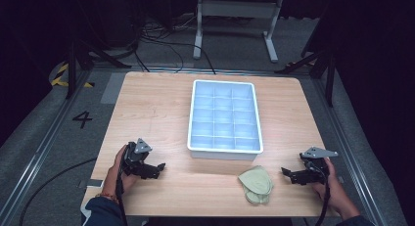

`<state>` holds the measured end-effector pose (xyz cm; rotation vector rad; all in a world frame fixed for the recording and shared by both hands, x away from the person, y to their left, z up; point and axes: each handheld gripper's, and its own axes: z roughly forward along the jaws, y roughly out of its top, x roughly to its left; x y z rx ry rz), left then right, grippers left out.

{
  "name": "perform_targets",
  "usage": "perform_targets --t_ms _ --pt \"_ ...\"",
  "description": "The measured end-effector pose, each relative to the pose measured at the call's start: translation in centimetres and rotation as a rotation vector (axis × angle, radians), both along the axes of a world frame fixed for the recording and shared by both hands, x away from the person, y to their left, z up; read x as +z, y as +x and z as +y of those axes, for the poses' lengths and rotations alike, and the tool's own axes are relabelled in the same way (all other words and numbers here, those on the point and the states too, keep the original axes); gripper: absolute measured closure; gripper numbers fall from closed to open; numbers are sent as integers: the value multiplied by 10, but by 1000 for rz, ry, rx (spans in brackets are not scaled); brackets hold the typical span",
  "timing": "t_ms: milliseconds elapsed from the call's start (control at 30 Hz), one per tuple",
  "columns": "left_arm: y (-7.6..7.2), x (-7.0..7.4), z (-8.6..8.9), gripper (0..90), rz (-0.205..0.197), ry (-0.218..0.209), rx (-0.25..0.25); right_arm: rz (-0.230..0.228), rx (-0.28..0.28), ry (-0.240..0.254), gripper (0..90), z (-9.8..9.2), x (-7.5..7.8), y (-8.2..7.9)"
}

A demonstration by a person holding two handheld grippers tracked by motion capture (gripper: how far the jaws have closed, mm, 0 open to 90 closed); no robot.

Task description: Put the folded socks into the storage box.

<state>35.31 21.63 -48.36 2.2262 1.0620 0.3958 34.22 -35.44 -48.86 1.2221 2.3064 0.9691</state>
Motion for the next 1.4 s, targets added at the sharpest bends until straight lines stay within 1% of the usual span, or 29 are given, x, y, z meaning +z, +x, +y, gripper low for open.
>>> perform_targets --t_ms 67,133,167,233,267,300,367,433,467,500,533,567,600,667,700,767,800,833,867,933,967,1067,1100,1167,1200,1300,1333,1367,1400 --pt "-1 0 0 1 0 -3 5 1 10 -1 6 0 0 -1" --pt "-1 0 0 2 -4 7 2 -1 30 -2 6 0 0 -3" --pt "-3 0 0 2 2 0 8 -1 32 -4 6 0 0 -3" --pt "-4 0 2 2 1 6 -4 -1 35 -3 7 0 0 -4" --pt "-4 0 2 2 0 1 -5 -1 38 -4 6 -1 0 -4" --pt "-5 0 2 2 -5 3 -4 -1 43 -6 6 -1 0 -4" --pt "-6 0 1 2 0 -1 10 7 54 -12 6 -1 1 -4" --pt "-8 1 1 3 -4 10 10 19 51 -20 6 -1 2 -3" --pt "-8 1 1 3 -4 10 10 24 47 -22 6 0 2 -3" --pt "-12 0 0 3 8 -5 28 28 45 -25 7 0 3 -3" --pt "-12 0 0 4 8 -5 28 28 45 -25 7 0 3 -3" --pt "-11 0 0 4 -3 0 18 33 41 -27 7 0 4 -3" --pt "-11 0 0 4 -2 0 19 39 35 -29 11 -1 4 -4" --pt "-11 0 0 3 0 0 18 38 35 -33 36 -1 5 -4" --pt "-11 0 0 3 0 0 15 40 35 -34 66 -1 6 -5" --pt "-11 0 0 3 0 1 12 25 35 -36 204 -1 9 -8" --pt "-10 0 1 3 -6 5 9 23 33 -35 217 -1 10 -9" --pt "-10 0 1 2 -6 5 8 22 30 -39 183 0 11 -10" --pt "-10 0 1 2 -7 4 6 24 36 -35 170 0 11 -10" --pt "-10 0 0 2 -2 -1 7 23 46 -18 205 2 14 -12" --pt "-10 0 1 2 -7 5 6 17 45 -13 204 3 15 -14" --pt "-10 0 0 2 -4 1 6 10 61 13 204 7 21 -18" --pt "-10 0 1 2 -8 4 6 3 68 15 204 10 22 -20" --pt "-10 0 1 2 -7 6 6 2 71 19 204 11 23 -21" --pt "-10 0 0 3 -2 -1 6 -1 77 24 207 13 25 -23" --pt "-10 0 0 2 -4 3 7 -7 89 29 212 19 28 -28" --pt "-10 0 0 2 -3 -1 7 -9 96 31 212 21 30 -29" --pt "-10 0 1 2 -7 4 6 -8 104 39 214 23 31 -31" --pt "-10 0 0 2 -3 0 6 -12 112 36 217 26 32 -33"
